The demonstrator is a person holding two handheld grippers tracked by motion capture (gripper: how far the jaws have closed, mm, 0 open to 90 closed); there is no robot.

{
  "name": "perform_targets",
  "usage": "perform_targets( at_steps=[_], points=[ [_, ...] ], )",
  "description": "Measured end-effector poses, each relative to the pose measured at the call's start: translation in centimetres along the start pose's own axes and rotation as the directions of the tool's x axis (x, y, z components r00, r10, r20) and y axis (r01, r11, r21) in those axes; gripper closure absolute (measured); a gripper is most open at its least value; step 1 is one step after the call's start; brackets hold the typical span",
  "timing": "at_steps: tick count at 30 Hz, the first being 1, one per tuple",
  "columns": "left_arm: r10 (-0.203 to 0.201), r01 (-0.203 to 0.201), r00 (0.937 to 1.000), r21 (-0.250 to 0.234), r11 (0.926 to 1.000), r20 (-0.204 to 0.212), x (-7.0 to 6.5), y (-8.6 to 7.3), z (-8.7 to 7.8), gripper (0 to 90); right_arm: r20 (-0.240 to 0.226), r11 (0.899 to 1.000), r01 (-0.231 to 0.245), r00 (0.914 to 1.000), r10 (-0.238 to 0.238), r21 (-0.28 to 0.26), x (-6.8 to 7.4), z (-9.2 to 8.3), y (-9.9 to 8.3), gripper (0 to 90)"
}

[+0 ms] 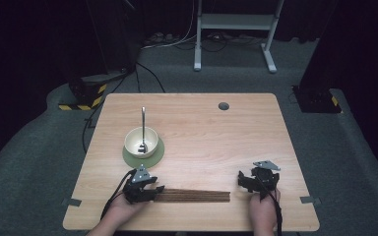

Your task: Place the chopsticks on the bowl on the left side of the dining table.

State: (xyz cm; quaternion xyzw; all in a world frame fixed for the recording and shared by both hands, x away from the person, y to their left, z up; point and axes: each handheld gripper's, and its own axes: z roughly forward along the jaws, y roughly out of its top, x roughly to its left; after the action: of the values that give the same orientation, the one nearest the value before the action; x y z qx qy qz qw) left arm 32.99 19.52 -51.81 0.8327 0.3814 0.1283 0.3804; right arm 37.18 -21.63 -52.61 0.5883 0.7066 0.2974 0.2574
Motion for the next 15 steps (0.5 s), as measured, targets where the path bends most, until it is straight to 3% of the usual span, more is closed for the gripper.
perform_targets(
  at_steps=[3,6,15],
  points=[
    [0.005,-0.005,0.9996,-0.001,1.0,-0.029,0.21,0.02,-0.07,52.8,0.0,1.0,0.001,1.0,-0.001,0.0,0.0,-0.01,-0.01,9.5],
    [0.004,-0.004,0.9996,-0.014,0.9999,-0.028,0.12,0.06,-0.06,53.6,0.0,1.0,0.001,1.0,-0.001,0.0,0.0,-0.01,-0.01,9.5],
    [0.045,-0.045,0.9987,-0.012,0.9989,0.022,-0.27,0.52,0.71,56.1,-0.001,1.0,-0.002,1.0,0.002,0.0,0.04,-0.03,-0.03,9.5]
  ],
)
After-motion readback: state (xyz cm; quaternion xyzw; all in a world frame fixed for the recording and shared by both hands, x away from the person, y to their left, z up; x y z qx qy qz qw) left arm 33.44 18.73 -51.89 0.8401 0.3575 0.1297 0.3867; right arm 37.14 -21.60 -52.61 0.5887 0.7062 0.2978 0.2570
